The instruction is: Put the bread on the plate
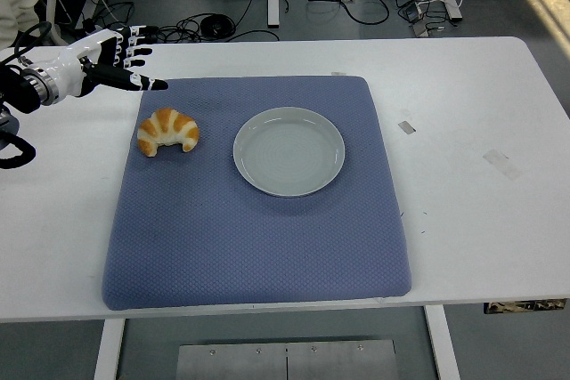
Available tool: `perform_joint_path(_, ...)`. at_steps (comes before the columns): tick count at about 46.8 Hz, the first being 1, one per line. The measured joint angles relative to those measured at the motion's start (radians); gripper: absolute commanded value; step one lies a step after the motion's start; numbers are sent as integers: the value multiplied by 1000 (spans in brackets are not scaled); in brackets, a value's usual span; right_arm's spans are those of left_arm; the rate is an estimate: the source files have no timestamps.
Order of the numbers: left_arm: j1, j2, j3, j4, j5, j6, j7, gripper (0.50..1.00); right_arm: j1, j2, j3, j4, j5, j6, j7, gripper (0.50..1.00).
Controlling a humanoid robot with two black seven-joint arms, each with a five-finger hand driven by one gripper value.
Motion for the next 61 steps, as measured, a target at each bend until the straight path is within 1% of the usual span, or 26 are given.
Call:
perform_joint_path(3,-2,8,1,-8,-1,-56,0,986,0,0,0,0,0,0,0,1000)
perform_joint_path(5,-4,15,4,-9,-1,-80,0,984,0,0,0,0,0,0,0,1000)
perform_joint_path(10,-7,21,20,-13,12,-91,-1,986,0,0,0,0,0,0,0,1000)
perform_joint_path(14,-15,22,28,-18,39,-71,-4,986,0,0,0,0,0,0,0,1000)
perform_joint_path(18,-29,26,31,-19,98,-19,-6,986,0,0,0,0,0,0,0,1000)
perform_joint_path(19,-32,28,34,-19,124,13,-6,986,0,0,0,0,0,0,0,1000)
perform_joint_path(22,-34,28,58,-21,176,78,-6,986,0,0,0,0,0,0,0,1000)
perform_joint_path(24,-34,28,78,-26,192,105,-6,984,0,0,0,0,0,0,0,1000)
perform_joint_path(26,-34,28,99,-46,196,119,-6,984,0,0,0,0,0,0,0,1000)
perform_joint_path(28,-35,28,108,-58,194,122,-7,984,0,0,0,0,0,0,0,1000)
perform_joint_path(33,-36,31,115,-84,154,107,-15,978,0,0,0,0,0,0,0,1000)
perform_joint_path(42,-45,42,129,-127,136,108,-9,980,0,0,0,0,0,0,0,1000)
perform_joint_path(49,-48,60,144,-139,110,104,-10,980,0,0,0,0,0,0,0,1000)
perform_joint_path(53,-63,65,184,-139,146,108,-9,981,0,0,0,0,0,0,0,1000)
perform_joint_path(56,-73,84,213,-151,218,110,-15,983,0,0,0,0,0,0,0,1000)
perform_joint_path(61,-75,109,226,-167,322,113,-16,983,0,0,0,0,0,0,0,1000)
